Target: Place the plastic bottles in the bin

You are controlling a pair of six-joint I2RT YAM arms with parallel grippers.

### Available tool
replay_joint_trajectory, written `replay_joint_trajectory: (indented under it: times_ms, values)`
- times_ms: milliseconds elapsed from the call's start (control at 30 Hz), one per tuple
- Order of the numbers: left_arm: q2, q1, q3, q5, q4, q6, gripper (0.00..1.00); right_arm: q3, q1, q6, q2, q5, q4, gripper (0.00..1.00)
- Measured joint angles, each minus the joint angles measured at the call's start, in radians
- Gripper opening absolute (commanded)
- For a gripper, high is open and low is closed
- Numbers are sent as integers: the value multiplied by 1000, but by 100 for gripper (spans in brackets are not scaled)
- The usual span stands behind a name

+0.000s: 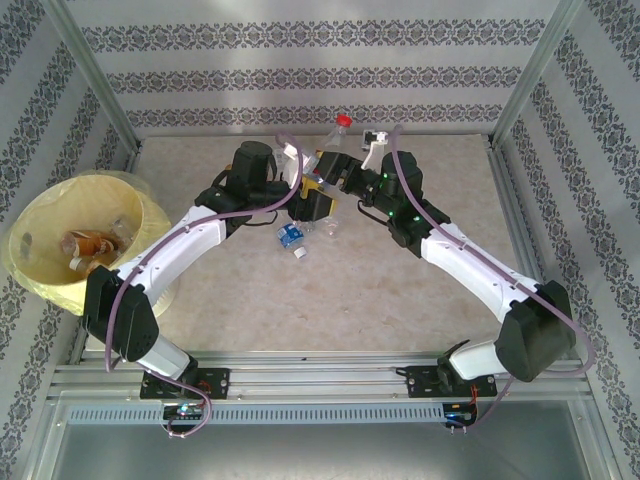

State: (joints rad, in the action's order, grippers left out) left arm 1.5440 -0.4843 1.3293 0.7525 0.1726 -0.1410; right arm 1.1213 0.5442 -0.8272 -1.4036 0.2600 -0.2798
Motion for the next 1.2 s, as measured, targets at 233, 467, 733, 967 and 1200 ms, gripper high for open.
replay_joint_trajectory:
  times_ms: [233,467,733,967,1200]
  values:
    - [-8,-1,-12,-130,-14,7,57,4,-38,5,2,69,31,96]
    - [-35,0,-64,-373,4,7,54,4,-85,30,108,150,45,98]
    - [-105,14,-78,-613,33,-13,56,1,-110,156,246,117,115,98]
    - [-212,28,-56,-793,142,-44,57,-65,-111,245,291,-14,171,98]
    - [-328,28,42,-1062,291,-50,55,-110,-124,259,288,-83,187,98]
